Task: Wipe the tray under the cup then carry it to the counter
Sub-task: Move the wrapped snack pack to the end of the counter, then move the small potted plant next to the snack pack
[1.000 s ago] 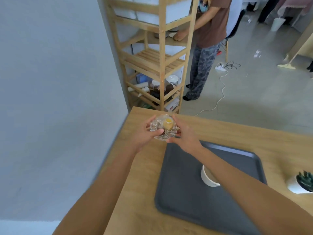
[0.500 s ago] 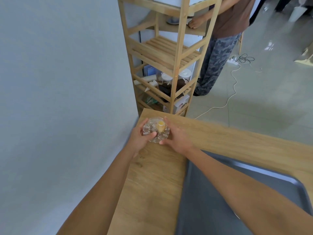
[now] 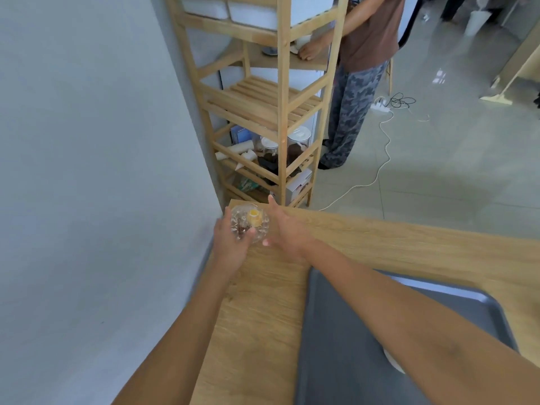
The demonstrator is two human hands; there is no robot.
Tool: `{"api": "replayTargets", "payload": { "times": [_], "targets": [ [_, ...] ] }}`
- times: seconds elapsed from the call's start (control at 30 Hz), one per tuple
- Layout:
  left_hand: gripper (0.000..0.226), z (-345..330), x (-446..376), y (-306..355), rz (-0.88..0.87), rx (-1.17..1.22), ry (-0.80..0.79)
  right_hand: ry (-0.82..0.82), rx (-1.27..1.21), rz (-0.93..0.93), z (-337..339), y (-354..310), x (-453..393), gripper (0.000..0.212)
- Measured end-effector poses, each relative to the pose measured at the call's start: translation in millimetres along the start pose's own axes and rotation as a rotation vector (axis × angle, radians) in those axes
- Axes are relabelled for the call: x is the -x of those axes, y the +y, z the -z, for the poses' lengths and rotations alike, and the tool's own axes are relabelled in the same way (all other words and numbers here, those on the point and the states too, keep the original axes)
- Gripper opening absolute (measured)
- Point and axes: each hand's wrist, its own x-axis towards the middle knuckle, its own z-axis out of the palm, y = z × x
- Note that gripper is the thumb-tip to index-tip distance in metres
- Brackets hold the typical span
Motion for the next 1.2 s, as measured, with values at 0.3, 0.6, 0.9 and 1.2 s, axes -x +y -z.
{"api": "replayTargets", "payload": {
  "times": [0.3, 0.6, 0.9, 1.2],
  "targets": [
    [0.065, -84.8, 83.1, 109.6, -0.444, -0.102, -0.035, 0.257, -0.03, -0.057, 129.4, 70.9, 134.3, 0.085],
    [0.064, -256.5, 206.3, 178.8, -0.575, -0.051, -0.552, 0.58, -0.066, -0.216, 215.7, 194.2, 329.9, 0.063],
    [0.056, -379.3, 286.2, 154.6, -0.307, -0.136, -0.813, 0.681, -0.375, -0.407, 165.0, 316.4, 432.3, 0.044],
    [0.052, -404.4, 308.1, 145.9, -0.246, -0.018, -0.772, 0.67, -0.586, -0.338, 141.7, 325.7, 432.6, 0.043]
  ]
}}
